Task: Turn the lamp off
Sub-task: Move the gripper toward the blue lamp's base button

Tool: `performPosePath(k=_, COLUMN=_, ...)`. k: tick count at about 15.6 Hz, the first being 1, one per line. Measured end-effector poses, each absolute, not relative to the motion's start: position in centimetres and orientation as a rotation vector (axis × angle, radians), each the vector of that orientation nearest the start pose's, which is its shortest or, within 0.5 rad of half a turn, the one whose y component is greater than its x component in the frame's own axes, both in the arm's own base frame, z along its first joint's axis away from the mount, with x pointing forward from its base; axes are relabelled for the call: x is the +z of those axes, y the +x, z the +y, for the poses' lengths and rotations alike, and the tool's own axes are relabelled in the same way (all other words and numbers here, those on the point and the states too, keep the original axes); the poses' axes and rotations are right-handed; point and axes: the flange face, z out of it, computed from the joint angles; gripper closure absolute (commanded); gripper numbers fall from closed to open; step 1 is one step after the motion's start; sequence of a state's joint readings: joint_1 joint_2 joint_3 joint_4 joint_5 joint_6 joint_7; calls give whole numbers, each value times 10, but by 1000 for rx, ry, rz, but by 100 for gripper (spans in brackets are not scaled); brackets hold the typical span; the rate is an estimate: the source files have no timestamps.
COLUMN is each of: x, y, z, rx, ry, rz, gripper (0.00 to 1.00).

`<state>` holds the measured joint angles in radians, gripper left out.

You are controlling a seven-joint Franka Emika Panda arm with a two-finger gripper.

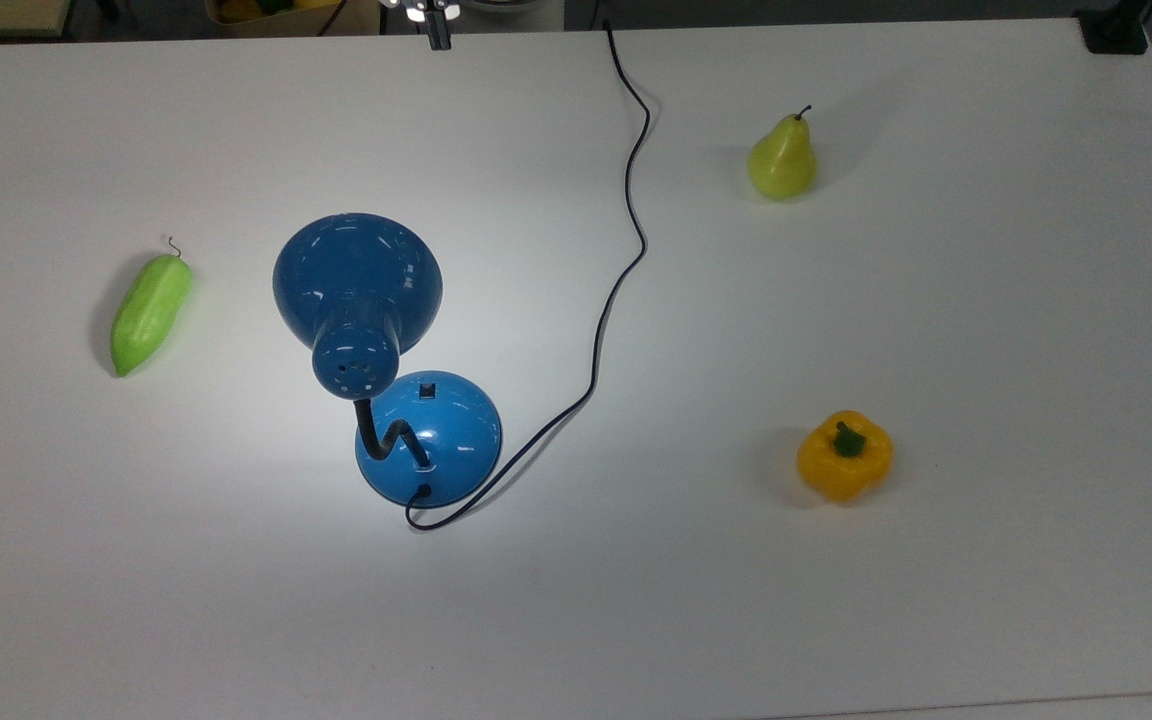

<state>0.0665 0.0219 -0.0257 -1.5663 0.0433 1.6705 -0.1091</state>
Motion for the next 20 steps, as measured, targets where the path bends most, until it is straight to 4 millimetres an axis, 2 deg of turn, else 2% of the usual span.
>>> performPosePath(k=3, x=603, y=578, z=29, rx=-155, ry=-3091, rz=-225, gripper=100)
performPosePath(k=11, x=526, y=593, z=22, rx=-229, ry=-3116, rz=-210, gripper=100)
performPosePath(k=17, x=453, y=609, z=25, rx=-373, ry=-3163, rz=-108, gripper=100)
performPosePath(k=20, x=427, y=619, z=25, rx=-443, ry=-3148, rz=-57, gripper=100)
